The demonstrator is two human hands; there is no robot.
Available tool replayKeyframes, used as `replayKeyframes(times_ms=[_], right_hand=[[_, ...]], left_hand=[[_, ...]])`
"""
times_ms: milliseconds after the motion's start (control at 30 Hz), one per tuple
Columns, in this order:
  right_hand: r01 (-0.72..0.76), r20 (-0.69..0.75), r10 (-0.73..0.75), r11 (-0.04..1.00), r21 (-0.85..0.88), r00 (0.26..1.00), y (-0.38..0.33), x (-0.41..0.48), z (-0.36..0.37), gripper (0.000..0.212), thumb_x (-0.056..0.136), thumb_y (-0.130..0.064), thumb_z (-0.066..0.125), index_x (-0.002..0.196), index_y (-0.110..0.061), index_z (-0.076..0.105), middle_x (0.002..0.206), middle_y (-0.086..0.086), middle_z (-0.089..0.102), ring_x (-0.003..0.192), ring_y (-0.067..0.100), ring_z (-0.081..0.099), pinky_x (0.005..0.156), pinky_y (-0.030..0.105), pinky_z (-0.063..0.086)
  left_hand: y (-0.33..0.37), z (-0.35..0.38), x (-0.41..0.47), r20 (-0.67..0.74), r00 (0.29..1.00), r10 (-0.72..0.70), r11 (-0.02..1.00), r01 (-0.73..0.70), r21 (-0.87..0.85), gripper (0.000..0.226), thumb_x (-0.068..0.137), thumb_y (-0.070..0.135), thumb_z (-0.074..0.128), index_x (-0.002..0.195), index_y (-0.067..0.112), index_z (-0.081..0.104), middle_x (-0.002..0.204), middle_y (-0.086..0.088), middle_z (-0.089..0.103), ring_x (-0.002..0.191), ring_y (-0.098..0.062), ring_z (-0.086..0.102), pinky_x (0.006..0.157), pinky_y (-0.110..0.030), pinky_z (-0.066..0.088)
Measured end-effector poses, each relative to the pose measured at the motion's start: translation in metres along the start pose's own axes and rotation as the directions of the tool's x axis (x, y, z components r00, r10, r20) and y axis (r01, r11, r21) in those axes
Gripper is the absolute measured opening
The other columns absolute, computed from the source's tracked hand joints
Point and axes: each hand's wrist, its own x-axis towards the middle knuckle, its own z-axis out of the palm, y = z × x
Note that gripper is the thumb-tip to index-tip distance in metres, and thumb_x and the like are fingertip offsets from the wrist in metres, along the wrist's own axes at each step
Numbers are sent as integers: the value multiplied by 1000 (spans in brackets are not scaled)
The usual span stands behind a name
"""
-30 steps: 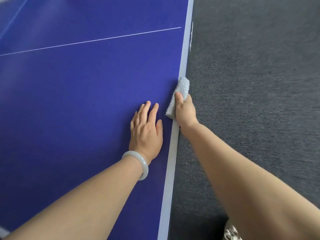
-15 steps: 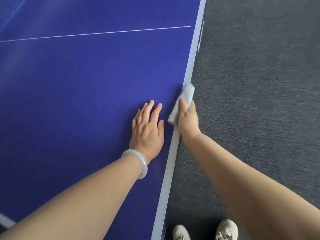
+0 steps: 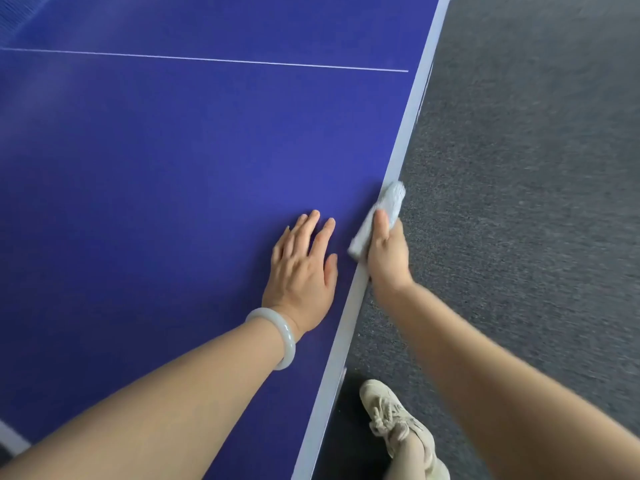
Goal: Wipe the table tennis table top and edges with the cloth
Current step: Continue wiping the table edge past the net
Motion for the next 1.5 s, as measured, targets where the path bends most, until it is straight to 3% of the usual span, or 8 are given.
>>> replayKeyframes(times_ms=[100, 333, 467, 600, 967, 1167, 1400, 1500], right_hand=[[-86, -47, 87, 996, 27, 995, -14, 27, 6, 50, 106, -45, 36, 141, -11, 46, 133, 8, 60, 126, 25, 56, 109, 39, 41], [-38, -7, 38, 999, 21, 999, 35, -113, 10, 64, 97, -50, 36, 152, -19, 34, 147, -2, 50, 137, 8, 44, 118, 32, 30], [-40, -13, 40, 999, -13, 999, 6, -51, 6, 38, 106, -40, 40, 133, -14, 47, 122, 3, 60, 109, 4, 60, 93, 14, 41], [-120, -63, 118, 992, -36, 991, -35, 45, 2, 48, 104, -45, 42, 131, -6, 50, 121, 13, 62, 113, 28, 60, 97, 35, 46], [-106, -7, 105, 990, -93, 994, -19, 40, 0, 60, 104, -47, 36, 151, -9, 34, 145, 15, 48, 138, 28, 43, 116, 44, 32], [-51, 21, 52, 997, -52, 998, -22, 37, -2, 52, 106, -36, 38, 151, -12, 34, 144, 11, 47, 136, 21, 43, 116, 35, 31], [-22, 104, 31, 996, -85, 994, -25, 47, -10, 57, 105, -35, 40, 156, -15, 24, 151, 7, 37, 135, 11, 36, 104, 13, 25], [5, 52, -1, 996, -87, 999, -44, 95, -6, 56, 106, -27, 43, 154, -6, 26, 151, 15, 38, 140, 23, 35, 113, 25, 26]], left_hand=[[0, -2, 0, 4, 1000, 1, 1000, -1, 9, 59, 99, 37, 21, 153, 18, 33, 162, -6, 24, 150, -24, 21, 123, -41, 16], [1, -1, 1, 10, 1000, -6, 1000, 6, 16, 57, 99, 34, 29, 151, 15, 38, 160, -10, 29, 149, -26, 25, 121, -45, 21], [2, -1, 1, 24, 1000, 0, 999, -1, 47, 56, 100, 33, 28, 152, 15, 36, 160, -11, 27, 149, -27, 25, 120, -47, 24], [2, -1, 0, 18, 1000, 17, 997, -18, 75, 56, 100, 34, 30, 153, 16, 34, 161, -10, 26, 149, -26, 25, 120, -47, 25], [5, -14, 29, 2, 999, 37, 997, -37, 64, 40, 96, 25, 41, 131, 14, 57, 138, -7, 52, 125, -27, 48, 102, -46, 46], [23, -15, 128, -12, 988, 156, 988, -156, -7, 46, 101, 13, 45, 147, 13, 44, 158, -8, 33, 146, -27, 30, 118, -42, 27], [41, 9, 203, 23, 997, -68, 998, 68, 11, 54, 105, 31, 29, 158, 22, 19, 166, 4, 10, 153, -14, 4, 123, -39, 6], [41, 11, 202, -18, 997, -76, 997, 76, -5, 53, 103, 28, 36, 155, 20, 27, 164, 3, 18, 152, -15, 12, 123, -40, 12]])
